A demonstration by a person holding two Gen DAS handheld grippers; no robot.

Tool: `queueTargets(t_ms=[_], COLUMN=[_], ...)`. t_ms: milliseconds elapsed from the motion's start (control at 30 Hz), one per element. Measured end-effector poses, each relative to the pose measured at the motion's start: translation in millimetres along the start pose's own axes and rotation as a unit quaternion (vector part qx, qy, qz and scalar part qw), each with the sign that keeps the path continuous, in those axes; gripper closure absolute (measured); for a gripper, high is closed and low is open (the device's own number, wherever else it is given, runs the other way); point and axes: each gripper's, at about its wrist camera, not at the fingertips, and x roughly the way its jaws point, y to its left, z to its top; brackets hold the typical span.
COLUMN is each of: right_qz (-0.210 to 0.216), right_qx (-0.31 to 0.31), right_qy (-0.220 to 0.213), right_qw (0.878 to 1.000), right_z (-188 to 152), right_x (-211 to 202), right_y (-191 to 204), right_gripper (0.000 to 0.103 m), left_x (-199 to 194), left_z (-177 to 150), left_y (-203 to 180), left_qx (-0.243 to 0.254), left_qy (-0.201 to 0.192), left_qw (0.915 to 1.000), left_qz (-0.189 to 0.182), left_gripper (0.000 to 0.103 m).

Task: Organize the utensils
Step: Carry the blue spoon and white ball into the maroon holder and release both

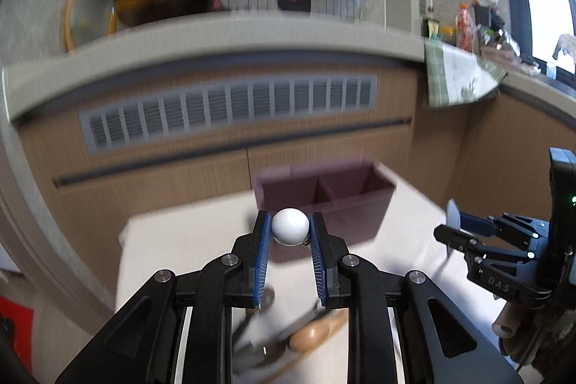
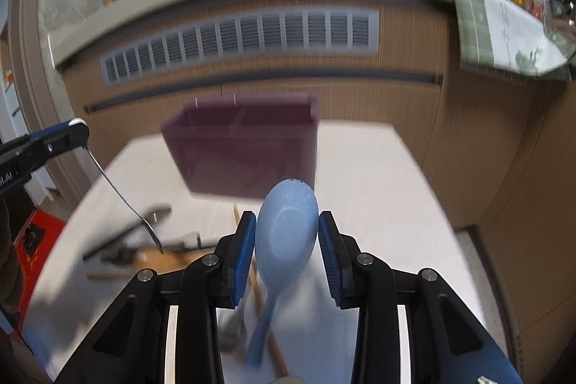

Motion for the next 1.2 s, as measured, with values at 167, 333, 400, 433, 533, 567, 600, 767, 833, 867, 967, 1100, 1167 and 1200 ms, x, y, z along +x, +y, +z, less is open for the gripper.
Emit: queueTargets(t_ms=[167, 333, 400, 433, 533, 567, 600, 767, 833, 867, 967, 1100, 1167, 1200], right_qz=[-0.004, -0.009, 0.002, 0.0, -0.008, -0.013, -0.016, -0.015, -0.015, -0.015, 0.017, 0.044, 0.042, 0.04], right_qx=[-0.023, -0.036, -0.036, -0.037, -0.047, -0.05, -0.053, -0.059, -0.059, -0.057, -0.032, 0.001, 0.006, 0.011], right_qy=[-0.098, -0.158, -0.155, -0.151, -0.133, -0.125, -0.115, -0.058, -0.042, -0.03, 0.006, 0.02, 0.014, 0.008], right_qw=[0.995, 0.987, 0.987, 0.988, 0.99, 0.991, 0.992, 0.996, 0.997, 0.998, 0.999, 0.999, 0.999, 0.999], right_z=[79, 153, 167, 170, 168, 163, 159, 138, 131, 126, 114, 103, 99, 96], right_x=[-36, -42, -31, -23, 3, 10, 19, 66, 80, 89, 107, 111, 104, 97], right_y=[5, 9, 7, 6, 7, 8, 8, 6, 5, 3, -6, -19, -22, -25], right_gripper=[0.077, 0.077, 0.077, 0.077, 0.077, 0.077, 0.077, 0.077, 0.077, 0.077, 0.076, 0.072, 0.071, 0.071], left_x=[-7, 19, 34, 42, 76, 87, 99, 146, 162, 168, 186, 178, 163, 154], left_z=[74, 125, 129, 129, 119, 115, 109, 79, 66, 61, 51, 46, 46, 46], left_y=[-2, 6, 6, 8, 14, 17, 19, 26, 27, 28, 36, 42, 47, 50], left_qx=[0.024, 0.033, 0.046, 0.053, 0.054, 0.051, 0.049, 0.039, 0.029, 0.021, -0.018, -0.05, -0.068, -0.075], left_qy=[-0.062, -0.093, -0.094, -0.092, -0.061, -0.049, -0.034, 0.031, 0.058, 0.068, 0.1, 0.091, 0.074, 0.064], left_qw=[0.9977, 0.9951, 0.9943, 0.9938, 0.9962, 0.9971, 0.9979, 0.9987, 0.9979, 0.9974, 0.9939, 0.9923, 0.9918, 0.9916], left_qz=[0.008, 0.008, 0.022, 0.03, 0.03, 0.028, 0.026, 0.012, 0.002, -0.007, -0.043, -0.067, -0.079, -0.083], left_gripper=[0.08, 0.08, 0.08, 0.08, 0.08, 0.08, 0.08, 0.08, 0.08, 0.08, 0.079, 0.072, 0.063, 0.057])
